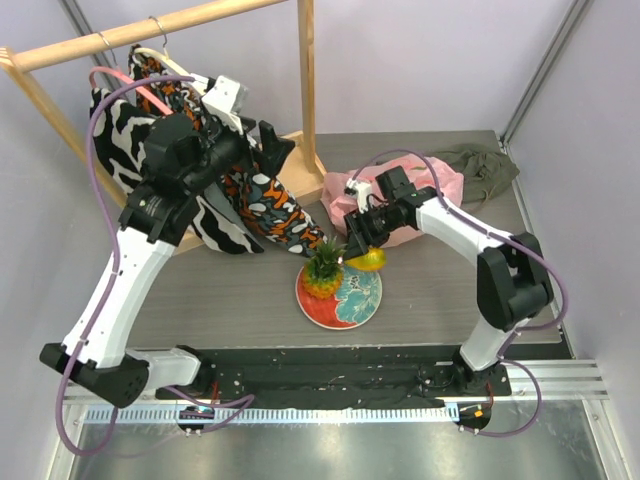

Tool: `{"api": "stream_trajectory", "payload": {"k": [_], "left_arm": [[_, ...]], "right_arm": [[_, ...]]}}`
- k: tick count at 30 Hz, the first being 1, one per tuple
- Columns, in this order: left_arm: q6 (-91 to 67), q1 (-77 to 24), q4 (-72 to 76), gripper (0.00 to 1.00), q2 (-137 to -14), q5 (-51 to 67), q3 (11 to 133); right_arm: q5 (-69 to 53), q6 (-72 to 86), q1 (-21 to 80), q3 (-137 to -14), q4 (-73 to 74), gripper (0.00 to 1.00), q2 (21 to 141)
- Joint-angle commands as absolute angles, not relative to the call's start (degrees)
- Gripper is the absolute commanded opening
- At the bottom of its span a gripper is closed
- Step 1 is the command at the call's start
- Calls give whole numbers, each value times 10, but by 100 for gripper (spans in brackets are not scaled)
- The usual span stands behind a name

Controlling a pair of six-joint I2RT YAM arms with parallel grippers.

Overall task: Take the fake fruits out of the plastic bag
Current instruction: Place the fake fruit on the plate.

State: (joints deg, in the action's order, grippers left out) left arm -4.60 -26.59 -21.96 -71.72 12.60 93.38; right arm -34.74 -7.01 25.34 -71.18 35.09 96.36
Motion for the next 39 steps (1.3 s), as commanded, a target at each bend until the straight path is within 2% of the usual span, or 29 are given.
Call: {"api": "stream_trajectory", "payload": {"k": [1, 10, 18, 21, 22, 23, 31, 39], "left_arm": [[-67, -232, -213, 99, -724, 150, 916], [-91, -195, -203, 98, -709, 176, 880], [-98, -181, -196, 98, -714, 184, 877], [-100, -181, -192, 98, -719, 190, 880], [-100, -181, -191, 98, -723, 194, 881], [-101, -181, -188, 98, -727, 199, 882], [-103, -196, -188, 97, -773, 234, 922], [-54, -274, -194, 97, -841, 246, 936]], "right_arm": [[-337, -40, 258, -748, 296, 35, 990], [-343, -9, 261, -767, 267, 37, 1060], [-345, -3, 265, -737, 266, 48, 1056], [-325, -1, 265, -716, 266, 69, 1033], [-315, -1, 266, -714, 267, 96, 1022], [-307, -1, 266, -713, 267, 100, 1020], [-317, -83, 219, -758, 371, 100, 973], [-316, -145, 182, -687, 444, 100, 834]]}}
